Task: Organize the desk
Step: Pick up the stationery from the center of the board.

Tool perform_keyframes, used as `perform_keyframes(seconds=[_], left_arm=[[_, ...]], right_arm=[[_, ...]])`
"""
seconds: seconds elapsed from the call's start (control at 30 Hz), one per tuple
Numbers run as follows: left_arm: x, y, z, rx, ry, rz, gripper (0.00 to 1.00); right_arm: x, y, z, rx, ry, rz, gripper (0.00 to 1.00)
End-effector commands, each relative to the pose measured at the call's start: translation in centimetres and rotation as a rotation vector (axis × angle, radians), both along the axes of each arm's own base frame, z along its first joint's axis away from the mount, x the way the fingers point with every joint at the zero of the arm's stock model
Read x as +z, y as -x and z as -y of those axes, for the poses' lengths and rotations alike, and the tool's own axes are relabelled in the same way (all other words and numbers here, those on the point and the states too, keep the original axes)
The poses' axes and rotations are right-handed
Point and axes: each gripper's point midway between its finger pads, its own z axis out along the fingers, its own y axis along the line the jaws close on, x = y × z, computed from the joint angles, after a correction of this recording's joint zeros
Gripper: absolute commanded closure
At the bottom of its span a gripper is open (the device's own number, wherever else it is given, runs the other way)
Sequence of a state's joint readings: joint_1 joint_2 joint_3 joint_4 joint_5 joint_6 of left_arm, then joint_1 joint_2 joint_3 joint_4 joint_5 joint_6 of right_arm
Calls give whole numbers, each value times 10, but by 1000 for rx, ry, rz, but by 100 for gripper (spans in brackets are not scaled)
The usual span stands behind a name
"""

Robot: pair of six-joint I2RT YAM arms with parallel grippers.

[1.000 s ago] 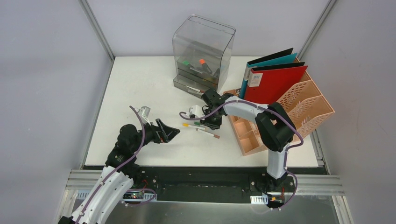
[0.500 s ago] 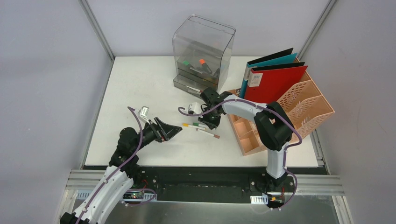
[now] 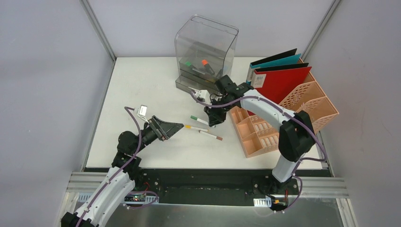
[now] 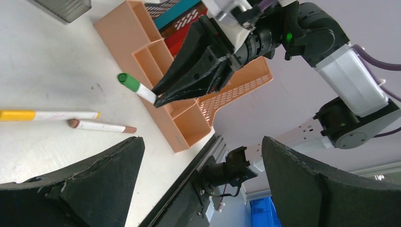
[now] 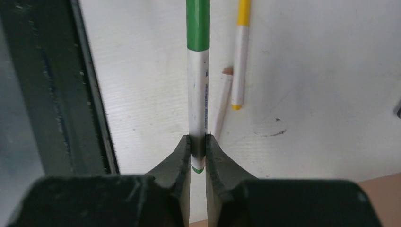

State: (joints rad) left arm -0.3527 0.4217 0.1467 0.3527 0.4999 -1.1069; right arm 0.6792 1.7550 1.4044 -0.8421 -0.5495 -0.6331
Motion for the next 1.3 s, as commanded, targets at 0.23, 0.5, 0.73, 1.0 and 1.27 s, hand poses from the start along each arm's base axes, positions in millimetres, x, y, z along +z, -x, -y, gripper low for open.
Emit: perform_keyframes(seconds=[0.23, 0.5, 0.73, 1.0, 1.27], left_arm=[[57, 5, 2, -10, 81, 193, 1], [83, 3, 16, -13, 71, 293, 1], [89, -1, 48, -58, 48, 336, 1], [88, -11, 75, -53, -12, 362, 13], [83, -16, 87, -60, -33, 353, 31]], right_arm=[[117, 55, -12, 156, -442, -139, 100], [138, 66, -11, 173, -525, -191, 100], [140, 69, -12, 175, -541, -212, 100], [138, 68, -12, 172, -537, -214, 100], [135, 66, -11, 165, -532, -217, 100]])
